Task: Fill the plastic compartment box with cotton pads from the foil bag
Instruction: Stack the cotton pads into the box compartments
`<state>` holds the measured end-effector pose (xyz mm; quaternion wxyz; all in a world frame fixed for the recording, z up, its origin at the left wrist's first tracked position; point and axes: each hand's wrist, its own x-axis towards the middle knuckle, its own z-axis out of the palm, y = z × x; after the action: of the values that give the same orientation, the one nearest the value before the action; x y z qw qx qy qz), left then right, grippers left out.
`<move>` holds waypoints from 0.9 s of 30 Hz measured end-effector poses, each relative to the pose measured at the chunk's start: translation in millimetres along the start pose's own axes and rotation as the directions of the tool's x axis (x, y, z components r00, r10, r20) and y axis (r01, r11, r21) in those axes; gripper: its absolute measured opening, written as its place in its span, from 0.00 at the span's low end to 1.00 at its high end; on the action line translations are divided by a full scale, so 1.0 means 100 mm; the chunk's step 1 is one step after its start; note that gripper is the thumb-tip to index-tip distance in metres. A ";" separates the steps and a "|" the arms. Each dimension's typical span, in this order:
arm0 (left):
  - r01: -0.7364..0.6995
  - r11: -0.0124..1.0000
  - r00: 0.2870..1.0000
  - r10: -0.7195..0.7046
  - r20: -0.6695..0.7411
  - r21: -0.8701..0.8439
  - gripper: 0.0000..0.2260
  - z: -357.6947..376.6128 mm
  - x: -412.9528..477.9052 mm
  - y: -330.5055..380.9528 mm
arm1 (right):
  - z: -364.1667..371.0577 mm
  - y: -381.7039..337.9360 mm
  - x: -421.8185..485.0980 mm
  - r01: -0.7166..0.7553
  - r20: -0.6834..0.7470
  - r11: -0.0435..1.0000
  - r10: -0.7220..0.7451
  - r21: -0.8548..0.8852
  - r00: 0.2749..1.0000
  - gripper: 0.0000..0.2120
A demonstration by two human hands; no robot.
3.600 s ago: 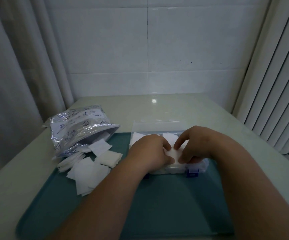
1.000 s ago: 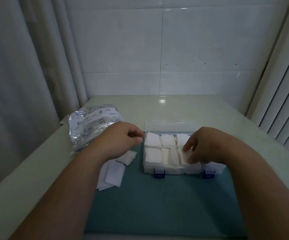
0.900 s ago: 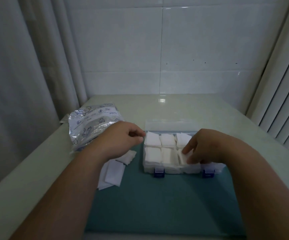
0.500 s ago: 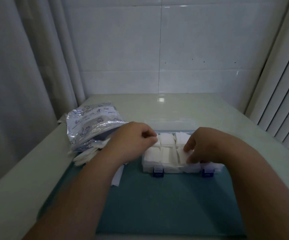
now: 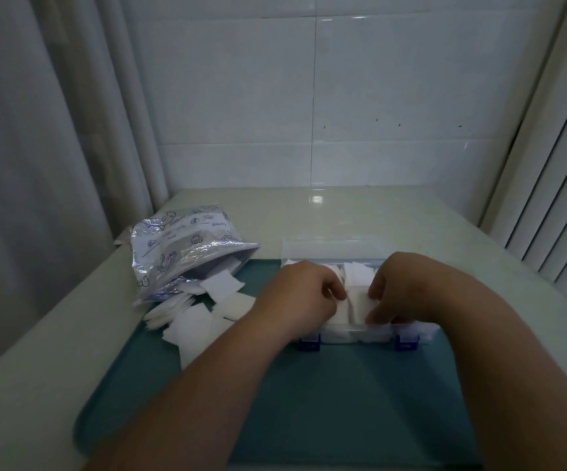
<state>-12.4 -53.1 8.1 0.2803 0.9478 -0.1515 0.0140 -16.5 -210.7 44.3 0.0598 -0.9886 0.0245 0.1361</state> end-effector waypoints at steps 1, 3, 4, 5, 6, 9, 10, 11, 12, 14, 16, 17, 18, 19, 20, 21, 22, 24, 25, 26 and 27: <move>0.004 1.000 1.000 -0.004 0.005 0.015 0.12 0.00 0.00 -0.01 | 0.00 0.01 0.00 0.000 -0.008 1.000 0.000 -0.005 1.000 0.25; 0.024 0.997 1.000 -0.024 0.005 0.072 0.15 -0.02 -0.01 -0.04 | 0.01 0.02 0.00 0.002 -0.009 1.000 -0.002 -0.008 1.000 0.25; 0.027 0.994 1.000 -0.029 0.011 0.102 0.15 -0.03 -0.01 -0.06 | 0.02 0.02 -0.01 0.000 -0.011 1.000 0.000 0.002 1.000 0.25; 0.031 0.992 0.999 -0.034 0.020 0.120 0.15 -0.04 -0.01 -0.07 | 0.02 0.02 -0.01 -0.003 -0.015 1.000 0.003 0.022 1.000 0.25; 0.037 0.991 0.999 -0.042 0.033 0.127 0.14 -0.04 -0.02 -0.08 | 0.02 0.02 -0.01 -0.007 -0.017 0.999 0.008 0.047 1.000 0.24; 0.034 0.987 0.998 -0.042 0.049 0.155 0.15 -0.03 -0.01 -0.08 | 0.01 0.02 0.00 -0.012 -0.047 0.995 0.016 0.096 0.999 0.20; 0.031 0.986 0.998 -0.039 0.043 0.165 0.15 -0.03 -0.01 -0.07 | 0.00 0.02 0.00 -0.007 -0.070 0.995 0.013 0.097 0.997 0.18; 0.030 0.985 0.999 -0.037 0.036 0.169 0.15 -0.03 -0.01 -0.07 | -0.01 0.02 0.00 0.001 -0.094 0.995 0.008 0.098 0.996 0.17; 0.031 0.985 0.999 -0.036 0.030 0.169 0.15 -0.03 -0.01 -0.07 | -0.02 0.02 0.01 0.010 -0.114 0.995 0.002 0.103 0.993 0.16; 0.024 0.984 0.999 -0.028 0.018 0.178 0.15 -0.02 -0.02 -0.07 | -0.02 0.02 0.01 0.024 -0.133 0.993 -0.008 0.119 0.991 0.16; 0.001 0.982 1.000 0.000 -0.003 0.187 0.16 0.00 -0.02 -0.08 | -0.02 0.02 0.01 0.034 -0.151 0.990 -0.013 0.136 0.988 0.15; -0.006 0.984 1.000 0.009 -0.013 0.177 0.15 0.00 -0.02 -0.08 | -0.02 0.03 0.01 0.041 -0.161 0.989 -0.017 0.143 0.987 0.15; -0.011 0.987 1.000 0.015 -0.022 0.161 0.15 0.00 -0.02 -0.08 | -0.02 0.03 0.01 0.045 -0.169 0.988 -0.019 0.147 0.985 0.14; -0.018 0.989 0.999 0.023 -0.034 0.146 0.15 0.00 -0.02 -0.08 | -0.02 0.03 0.01 0.048 -0.177 0.988 -0.021 0.149 0.984 0.14; -0.031 0.990 0.998 0.038 -0.048 0.136 0.15 0.00 -0.01 -0.08 | -0.02 0.04 0.01 0.052 -0.188 0.987 -0.023 0.150 0.982 0.13; -0.047 0.990 0.996 0.056 -0.064 0.132 0.14 0.00 -0.01 -0.08 | -0.01 0.05 0.01 0.055 -0.200 0.987 -0.025 0.150 0.979 0.11; -0.061 0.990 0.994 0.072 -0.080 0.129 0.13 0.01 0.00 -0.07 | -0.02 0.06 0.02 0.059 -0.215 0.986 -0.025 0.154 0.976 0.11; -0.078 0.990 0.991 0.090 -0.094 0.121 0.13 0.01 0.00 -0.06 | -0.02 0.07 0.02 0.069 -0.239 0.983 -0.027 0.169 0.971 0.10; -0.087 0.989 0.990 0.099 -0.097 0.121 0.13 0.02 0.00 -0.05 | -0.03 0.08 0.02 0.073 -0.246 0.982 -0.029 0.173 0.969 0.10; -0.096 0.988 0.989 0.109 -0.098 0.124 0.13 0.02 0.00 -0.05 | -0.03 0.08 0.02 0.077 -0.251 0.982 -0.031 0.175 0.967 0.10; -0.104 0.987 0.988 0.116 -0.099 0.122 0.13 0.01 0.00 -0.05 | -0.03 0.09 0.02 0.081 -0.256 0.981 -0.034 0.178 0.966 0.10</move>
<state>-11.2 -49.6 4.4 0.2309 0.9507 -0.1873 0.0885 -14.6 -219.8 45.5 0.1526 -0.9881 0.0158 0.0048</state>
